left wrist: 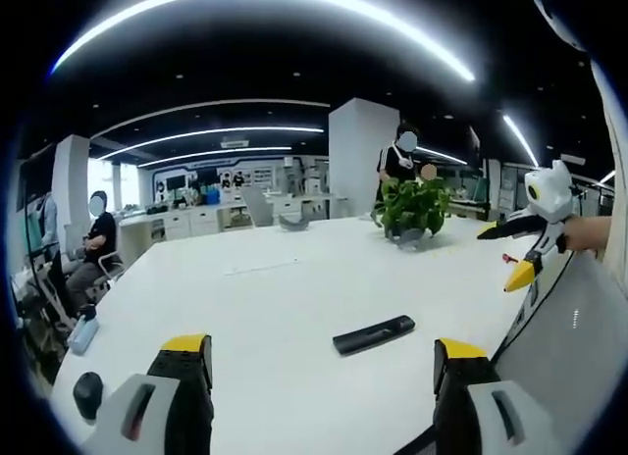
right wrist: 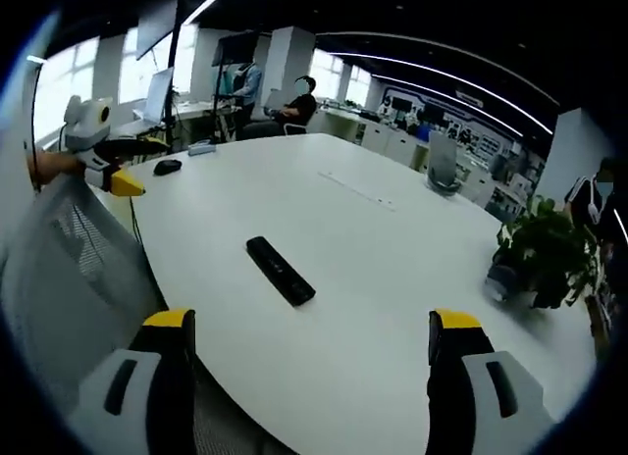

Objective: Press the specified remote control buttons in sequence, fully releasing each button before pressing the next.

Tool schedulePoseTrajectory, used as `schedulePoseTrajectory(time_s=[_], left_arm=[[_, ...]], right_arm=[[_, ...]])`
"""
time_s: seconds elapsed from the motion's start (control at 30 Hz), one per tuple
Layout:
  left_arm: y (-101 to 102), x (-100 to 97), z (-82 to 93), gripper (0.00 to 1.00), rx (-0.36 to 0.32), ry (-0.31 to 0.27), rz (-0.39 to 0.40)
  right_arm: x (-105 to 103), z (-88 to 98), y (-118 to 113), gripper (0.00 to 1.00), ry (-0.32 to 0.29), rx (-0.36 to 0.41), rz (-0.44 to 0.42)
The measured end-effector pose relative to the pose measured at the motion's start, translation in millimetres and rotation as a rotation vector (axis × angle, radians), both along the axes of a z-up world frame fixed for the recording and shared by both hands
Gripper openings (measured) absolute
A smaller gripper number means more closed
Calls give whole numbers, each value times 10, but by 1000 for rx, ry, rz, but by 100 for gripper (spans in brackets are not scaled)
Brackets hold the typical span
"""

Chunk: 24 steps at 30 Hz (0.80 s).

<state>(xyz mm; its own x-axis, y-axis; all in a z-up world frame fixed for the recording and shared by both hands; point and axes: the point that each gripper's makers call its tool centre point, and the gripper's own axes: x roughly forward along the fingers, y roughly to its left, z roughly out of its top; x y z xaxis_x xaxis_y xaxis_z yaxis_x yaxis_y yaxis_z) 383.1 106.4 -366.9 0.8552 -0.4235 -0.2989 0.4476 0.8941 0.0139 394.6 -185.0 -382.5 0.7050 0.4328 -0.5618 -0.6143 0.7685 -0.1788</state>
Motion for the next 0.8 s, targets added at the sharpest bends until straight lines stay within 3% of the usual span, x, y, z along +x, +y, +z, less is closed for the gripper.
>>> schedulePoseTrajectory(time_s=[0.1,0.2,0.33,0.43,0.67,0.8], left_arm=[[-2,-7,-30,96,17,12,-4],[3,-10,-37,96,23,16,-1],[13,-8,-45,96,23,20,6],[0,-10,-61,96,29,28,2],[-8,-21,-122,96,53,54,-6],[31,-10,-132,96,53,56,13]], right_arm=[[62,139,-127,100,-91,-56,-38],[23,210,-161,100,-118,-13,-71],[-53,135,-239,100,-112,20,-111],[-70,-44,-329,100,-50,-59,-115],[-53,-22,-279,98,-70,-65,-92],[-54,-31,-267,97,-80,-111,-76]])
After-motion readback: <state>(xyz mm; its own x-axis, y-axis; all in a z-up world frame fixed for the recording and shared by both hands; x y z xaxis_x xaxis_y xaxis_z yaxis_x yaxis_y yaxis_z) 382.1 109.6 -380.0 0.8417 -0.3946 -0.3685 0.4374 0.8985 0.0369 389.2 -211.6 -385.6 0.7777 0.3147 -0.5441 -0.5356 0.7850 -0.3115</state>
